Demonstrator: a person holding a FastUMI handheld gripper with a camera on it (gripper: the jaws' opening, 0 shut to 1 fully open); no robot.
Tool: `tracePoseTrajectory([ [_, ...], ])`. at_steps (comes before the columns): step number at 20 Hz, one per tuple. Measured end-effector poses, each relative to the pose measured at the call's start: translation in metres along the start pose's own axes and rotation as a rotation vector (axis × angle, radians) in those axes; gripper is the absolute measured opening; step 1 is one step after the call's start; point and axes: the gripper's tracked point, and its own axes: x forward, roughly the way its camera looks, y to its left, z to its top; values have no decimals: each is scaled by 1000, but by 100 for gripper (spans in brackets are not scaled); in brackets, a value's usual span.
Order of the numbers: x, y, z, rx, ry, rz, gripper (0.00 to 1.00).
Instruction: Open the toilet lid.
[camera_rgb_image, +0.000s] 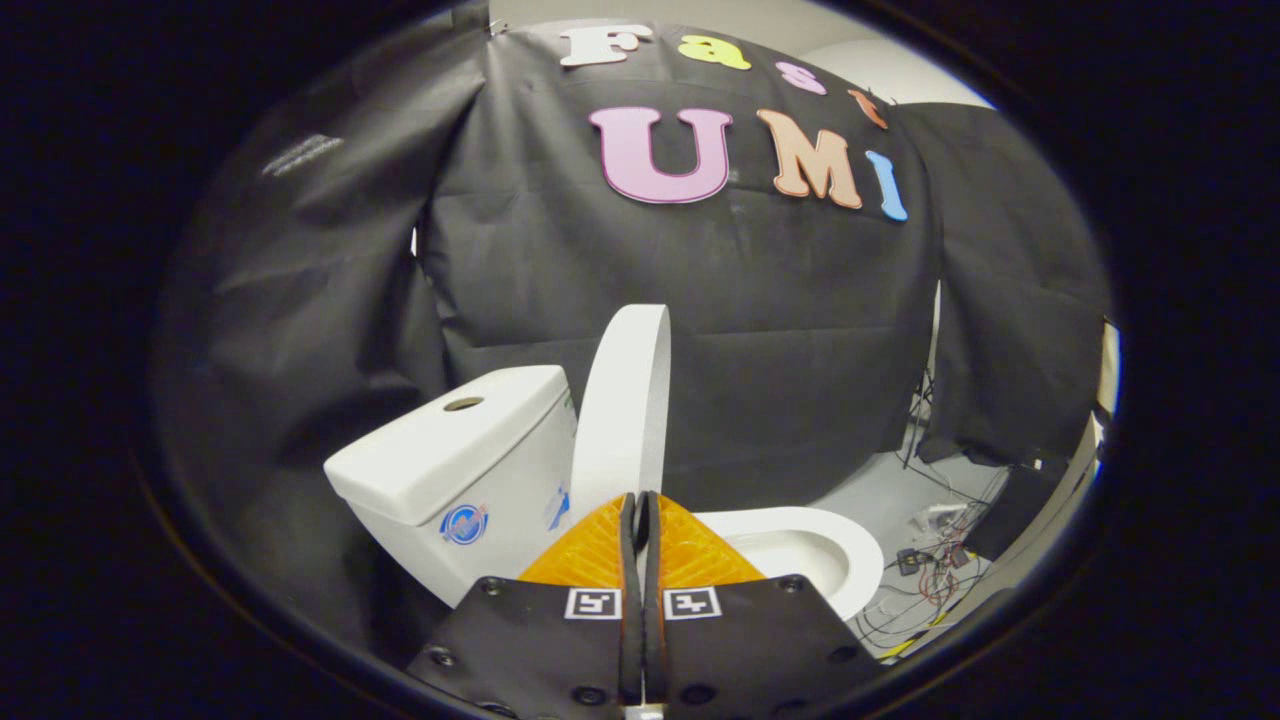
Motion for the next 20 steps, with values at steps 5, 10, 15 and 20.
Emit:
tracePoseTrajectory([
  [5,1,10,2,4,-7,24,1],
  [10,2,17,7,-57,-27,54,1],
  [15,1,57,-2,-36,-55,105,6],
  [20,4,78,-5,-75,-70,152,7],
])
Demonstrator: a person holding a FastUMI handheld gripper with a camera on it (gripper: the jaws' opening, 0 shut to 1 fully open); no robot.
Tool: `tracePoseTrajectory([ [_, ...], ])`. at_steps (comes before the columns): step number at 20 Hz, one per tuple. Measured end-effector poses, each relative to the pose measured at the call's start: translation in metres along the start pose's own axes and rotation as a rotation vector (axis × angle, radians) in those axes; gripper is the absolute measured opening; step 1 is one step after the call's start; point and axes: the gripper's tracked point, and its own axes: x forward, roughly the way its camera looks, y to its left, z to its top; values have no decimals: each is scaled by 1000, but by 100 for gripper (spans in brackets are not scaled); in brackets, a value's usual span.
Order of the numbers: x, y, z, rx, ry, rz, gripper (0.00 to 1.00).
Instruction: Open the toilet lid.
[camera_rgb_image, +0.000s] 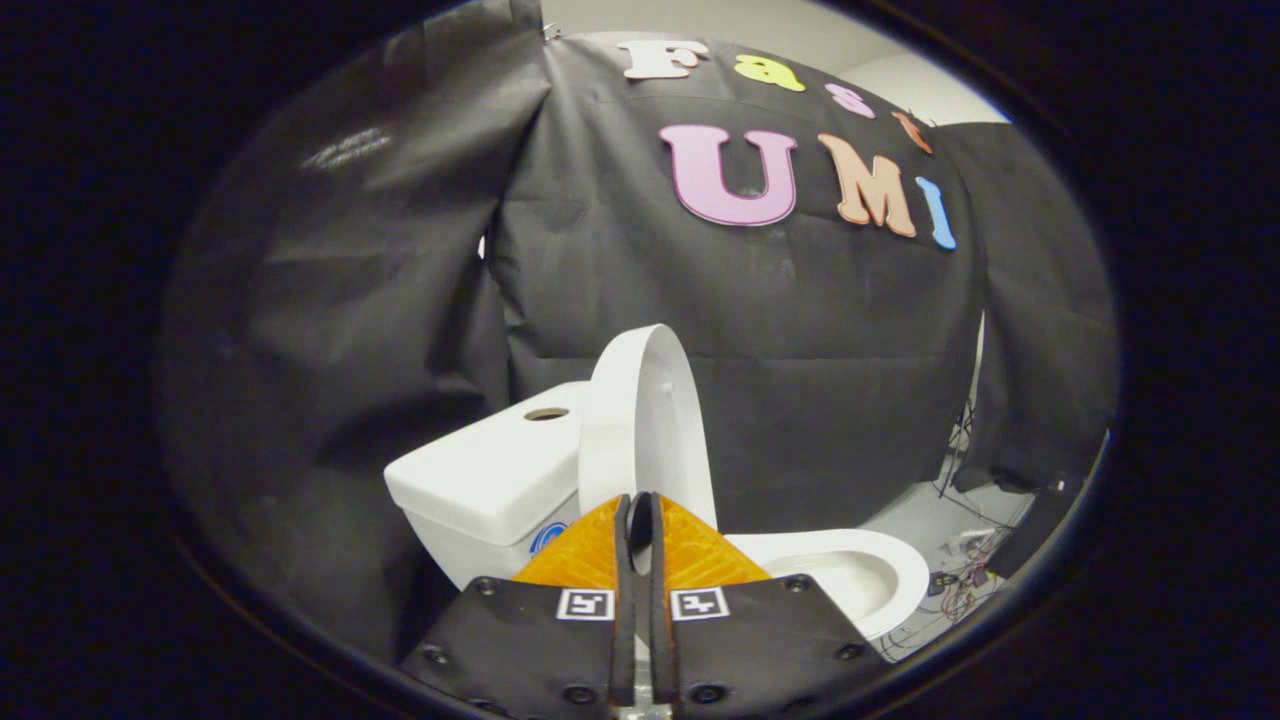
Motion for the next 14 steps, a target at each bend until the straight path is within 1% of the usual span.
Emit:
tracePoseTrajectory([
  [2,-1,14,-1,-3,4,41,18],
  [3,-3,18,0,-15,-1,50,19],
  [5,-1,26,3,-27,-8,75,42],
  [7,-3,42,1,-28,-7,126,66],
  [10,-6,46,-3,-60,5,142,100],
  [12,-8,46,-7,-53,13,160,100],
  [14,-12,48,-6,-28,24,195,100],
])
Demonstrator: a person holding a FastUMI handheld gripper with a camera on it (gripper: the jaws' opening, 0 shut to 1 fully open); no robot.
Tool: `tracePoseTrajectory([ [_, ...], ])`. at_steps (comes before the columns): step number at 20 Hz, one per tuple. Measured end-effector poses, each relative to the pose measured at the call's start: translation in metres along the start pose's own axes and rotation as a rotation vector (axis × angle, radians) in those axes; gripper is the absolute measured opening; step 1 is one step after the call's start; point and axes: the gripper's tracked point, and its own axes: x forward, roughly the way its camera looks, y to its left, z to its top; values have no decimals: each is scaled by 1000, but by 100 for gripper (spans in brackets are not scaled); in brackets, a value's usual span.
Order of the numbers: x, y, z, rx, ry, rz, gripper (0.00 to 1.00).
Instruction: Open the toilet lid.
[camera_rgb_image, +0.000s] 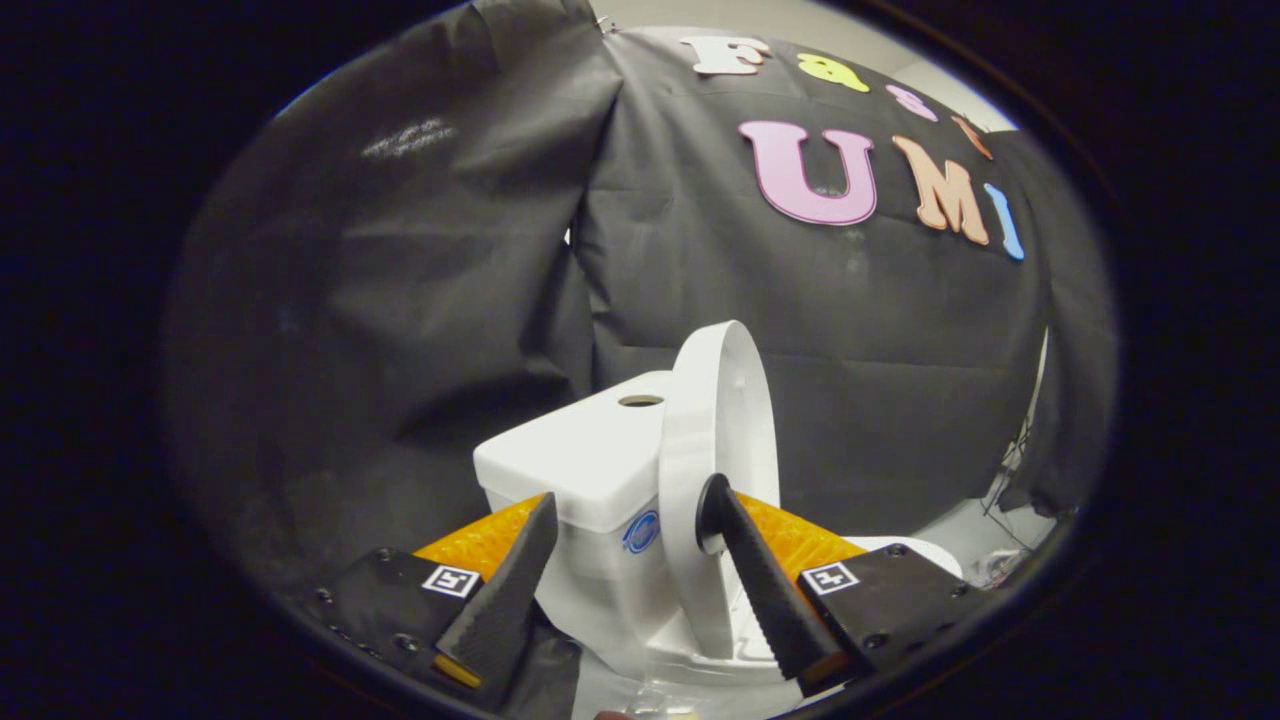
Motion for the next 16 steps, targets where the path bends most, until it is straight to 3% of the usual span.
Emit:
tracePoseTrajectory([
  [6,-16,2,-2,1,29,82,100],
  [16,-72,-28,25,-39,-49,108,100],
])
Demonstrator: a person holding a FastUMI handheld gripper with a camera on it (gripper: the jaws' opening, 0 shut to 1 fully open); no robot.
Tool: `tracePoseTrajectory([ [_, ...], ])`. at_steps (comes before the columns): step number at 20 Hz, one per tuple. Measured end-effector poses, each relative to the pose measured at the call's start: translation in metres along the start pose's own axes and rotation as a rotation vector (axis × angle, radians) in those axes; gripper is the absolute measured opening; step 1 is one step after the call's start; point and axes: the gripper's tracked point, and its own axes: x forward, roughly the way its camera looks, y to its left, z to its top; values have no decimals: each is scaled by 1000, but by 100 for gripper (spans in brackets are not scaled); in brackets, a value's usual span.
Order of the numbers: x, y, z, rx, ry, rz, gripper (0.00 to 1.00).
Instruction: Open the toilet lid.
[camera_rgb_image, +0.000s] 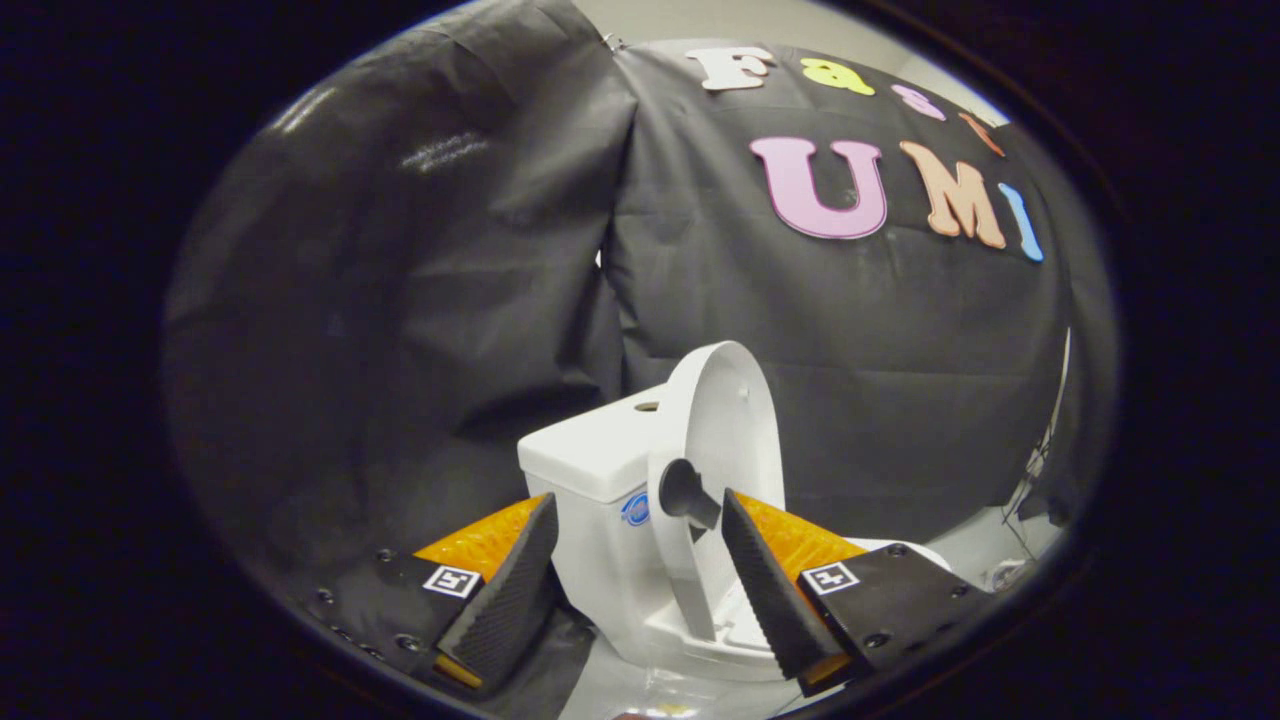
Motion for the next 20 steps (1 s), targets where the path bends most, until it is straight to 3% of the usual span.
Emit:
tracePoseTrajectory([
  [6,-19,-47,21,-16,-64,-15,100],
  [14,-34,-134,11,-1,-84,-83,100],
  [20,-44,-170,8,11,-95,-113,100],
])
